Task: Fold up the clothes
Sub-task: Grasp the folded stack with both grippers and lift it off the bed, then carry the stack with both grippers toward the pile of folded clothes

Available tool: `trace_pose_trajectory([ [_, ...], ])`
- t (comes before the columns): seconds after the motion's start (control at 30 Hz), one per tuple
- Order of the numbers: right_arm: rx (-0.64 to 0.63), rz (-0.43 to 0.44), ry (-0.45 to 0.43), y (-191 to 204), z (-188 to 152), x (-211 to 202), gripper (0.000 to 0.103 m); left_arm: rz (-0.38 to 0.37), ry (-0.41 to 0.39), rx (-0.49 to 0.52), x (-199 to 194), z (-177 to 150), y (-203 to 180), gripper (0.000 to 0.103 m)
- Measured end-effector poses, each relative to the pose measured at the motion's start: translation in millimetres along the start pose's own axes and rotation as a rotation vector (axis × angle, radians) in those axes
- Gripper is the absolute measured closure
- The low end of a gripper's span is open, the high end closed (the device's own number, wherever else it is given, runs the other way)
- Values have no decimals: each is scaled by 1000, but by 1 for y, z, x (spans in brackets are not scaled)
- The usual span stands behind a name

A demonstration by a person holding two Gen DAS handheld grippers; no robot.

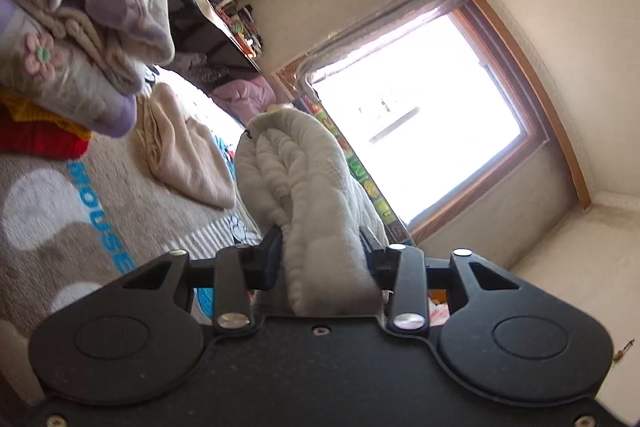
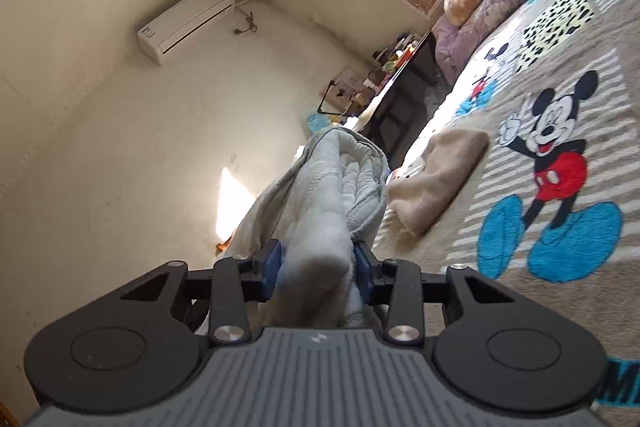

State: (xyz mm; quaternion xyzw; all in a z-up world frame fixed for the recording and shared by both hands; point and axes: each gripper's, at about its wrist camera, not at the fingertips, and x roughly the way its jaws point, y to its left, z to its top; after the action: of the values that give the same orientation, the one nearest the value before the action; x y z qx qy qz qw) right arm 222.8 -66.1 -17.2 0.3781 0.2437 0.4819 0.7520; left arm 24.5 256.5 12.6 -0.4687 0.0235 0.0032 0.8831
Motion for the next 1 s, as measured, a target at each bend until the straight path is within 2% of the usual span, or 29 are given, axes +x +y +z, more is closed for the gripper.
trace_pose_trajectory([
  [0.1,2,103,90,40,-2,67,63,22,-116,-14,-24,48,0,67],
  [0.23,36,212,175,80,-5,140,63,48,-229,-8,-52,104,4,67],
  [0.37,46,273,217,110,-9,202,63,64,-289,6,-60,147,11,67],
  [0.5,35,330,230,133,-8,243,63,59,-340,31,-57,179,16,67],
  [0.7,34,395,214,143,12,301,63,50,-360,40,-29,209,44,67],
  [0.8,69,350,235,117,7,331,63,122,-348,-23,-12,207,89,66],
  [0.83,87,300,276,102,-3,344,63,198,-318,-57,-1,202,112,66],
  [0.93,85,28,470,50,-55,381,65,255,-270,-95,8,194,139,66],
  [1.0,120,59,425,37,-61,374,65,293,-238,-121,15,188,158,65],
])
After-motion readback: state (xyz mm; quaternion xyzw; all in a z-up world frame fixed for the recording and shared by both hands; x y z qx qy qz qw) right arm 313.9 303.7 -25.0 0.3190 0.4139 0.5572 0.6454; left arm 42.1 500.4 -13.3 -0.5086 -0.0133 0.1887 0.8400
